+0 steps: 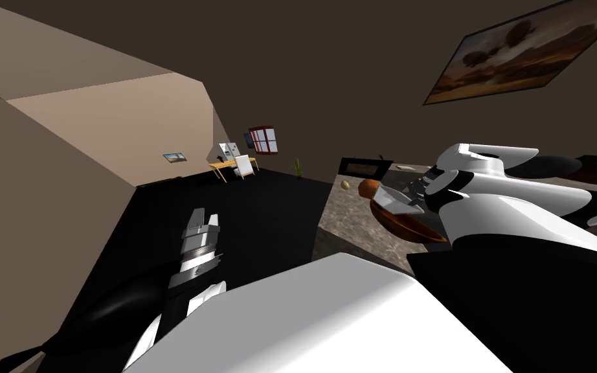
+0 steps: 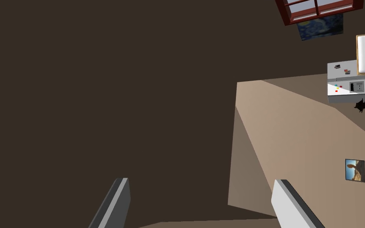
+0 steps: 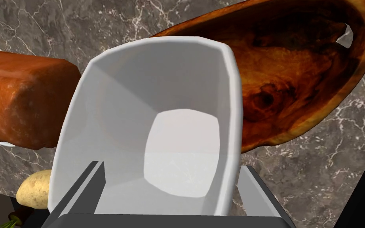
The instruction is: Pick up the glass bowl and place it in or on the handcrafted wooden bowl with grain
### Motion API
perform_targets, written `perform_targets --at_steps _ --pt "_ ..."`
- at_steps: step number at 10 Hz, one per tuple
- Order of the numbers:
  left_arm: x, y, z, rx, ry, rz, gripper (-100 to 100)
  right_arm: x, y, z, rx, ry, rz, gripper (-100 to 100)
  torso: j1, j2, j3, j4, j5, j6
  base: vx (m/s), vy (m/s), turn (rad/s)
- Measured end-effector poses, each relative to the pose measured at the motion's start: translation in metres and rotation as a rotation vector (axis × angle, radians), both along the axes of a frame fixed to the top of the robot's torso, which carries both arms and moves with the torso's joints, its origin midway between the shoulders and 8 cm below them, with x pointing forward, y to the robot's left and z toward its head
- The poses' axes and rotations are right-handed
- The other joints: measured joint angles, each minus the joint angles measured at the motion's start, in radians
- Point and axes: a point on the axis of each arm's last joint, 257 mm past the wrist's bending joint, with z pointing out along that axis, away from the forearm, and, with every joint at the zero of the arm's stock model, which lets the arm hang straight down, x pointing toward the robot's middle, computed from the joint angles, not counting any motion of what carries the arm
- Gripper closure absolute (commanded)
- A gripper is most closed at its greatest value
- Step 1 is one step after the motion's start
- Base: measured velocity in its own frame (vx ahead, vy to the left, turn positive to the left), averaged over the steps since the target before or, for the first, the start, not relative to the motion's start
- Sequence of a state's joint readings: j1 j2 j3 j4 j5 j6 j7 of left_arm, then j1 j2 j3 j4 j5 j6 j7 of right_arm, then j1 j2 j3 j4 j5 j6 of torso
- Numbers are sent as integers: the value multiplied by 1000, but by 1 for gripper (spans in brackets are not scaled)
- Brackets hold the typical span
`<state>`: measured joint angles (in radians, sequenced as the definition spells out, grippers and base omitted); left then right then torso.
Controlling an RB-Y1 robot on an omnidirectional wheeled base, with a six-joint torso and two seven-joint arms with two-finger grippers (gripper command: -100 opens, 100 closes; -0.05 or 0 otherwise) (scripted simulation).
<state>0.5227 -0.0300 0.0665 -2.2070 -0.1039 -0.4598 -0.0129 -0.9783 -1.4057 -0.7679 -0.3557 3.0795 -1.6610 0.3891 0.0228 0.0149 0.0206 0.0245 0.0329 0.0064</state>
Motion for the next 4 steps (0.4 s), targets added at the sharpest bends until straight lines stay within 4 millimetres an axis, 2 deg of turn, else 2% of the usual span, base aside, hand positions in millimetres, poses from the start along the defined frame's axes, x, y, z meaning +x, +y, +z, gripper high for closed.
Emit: perform_targets --at_steps 4 --pt "0 0 0 0 0 0 0 0 0 0 0 0 0 0 1 2 1 0 0 0 0 0 0"
